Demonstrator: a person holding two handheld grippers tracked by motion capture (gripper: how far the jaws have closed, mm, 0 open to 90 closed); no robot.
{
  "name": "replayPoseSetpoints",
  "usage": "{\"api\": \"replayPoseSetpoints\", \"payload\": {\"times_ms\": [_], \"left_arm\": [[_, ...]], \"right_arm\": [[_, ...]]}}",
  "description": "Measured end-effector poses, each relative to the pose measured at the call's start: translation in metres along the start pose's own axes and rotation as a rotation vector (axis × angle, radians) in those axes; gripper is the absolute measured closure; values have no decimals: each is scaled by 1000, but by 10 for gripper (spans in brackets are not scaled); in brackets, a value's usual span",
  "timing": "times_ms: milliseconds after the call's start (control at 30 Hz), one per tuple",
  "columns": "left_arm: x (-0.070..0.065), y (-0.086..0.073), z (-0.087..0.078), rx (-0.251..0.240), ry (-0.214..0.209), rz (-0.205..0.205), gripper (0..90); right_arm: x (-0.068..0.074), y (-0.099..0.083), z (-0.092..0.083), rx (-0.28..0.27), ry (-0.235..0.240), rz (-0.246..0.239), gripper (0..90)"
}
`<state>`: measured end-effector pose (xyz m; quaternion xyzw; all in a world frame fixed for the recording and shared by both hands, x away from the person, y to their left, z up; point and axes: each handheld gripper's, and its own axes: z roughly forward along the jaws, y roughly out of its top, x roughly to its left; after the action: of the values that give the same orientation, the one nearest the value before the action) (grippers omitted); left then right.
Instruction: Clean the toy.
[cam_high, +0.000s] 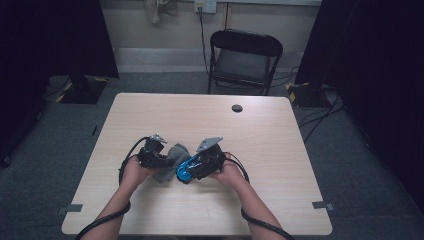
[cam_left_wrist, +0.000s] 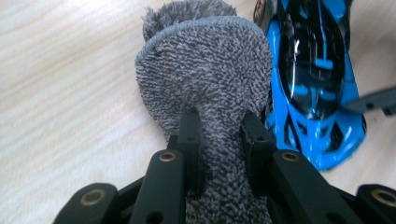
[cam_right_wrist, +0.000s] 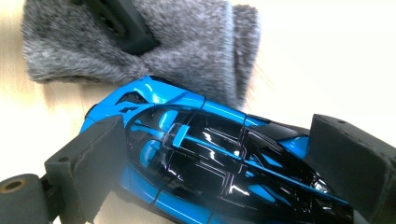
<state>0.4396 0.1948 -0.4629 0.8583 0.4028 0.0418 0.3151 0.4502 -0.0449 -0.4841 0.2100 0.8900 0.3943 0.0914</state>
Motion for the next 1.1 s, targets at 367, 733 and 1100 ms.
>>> {"api": "replayPoseSetpoints", "payload": {"times_ms": [367,733,1100], "left_arm": [[7,4,-26,-69,59,-24,732],[9,36,-16,-105,78,-18,732],[5,57,0,-112,89,-19,731]], "right_arm": [[0,-1,0,-11,0,-1,51],[0,-3,0,-24,-1,0,51],[0,-3,0,-23,0,-1,52]]}}
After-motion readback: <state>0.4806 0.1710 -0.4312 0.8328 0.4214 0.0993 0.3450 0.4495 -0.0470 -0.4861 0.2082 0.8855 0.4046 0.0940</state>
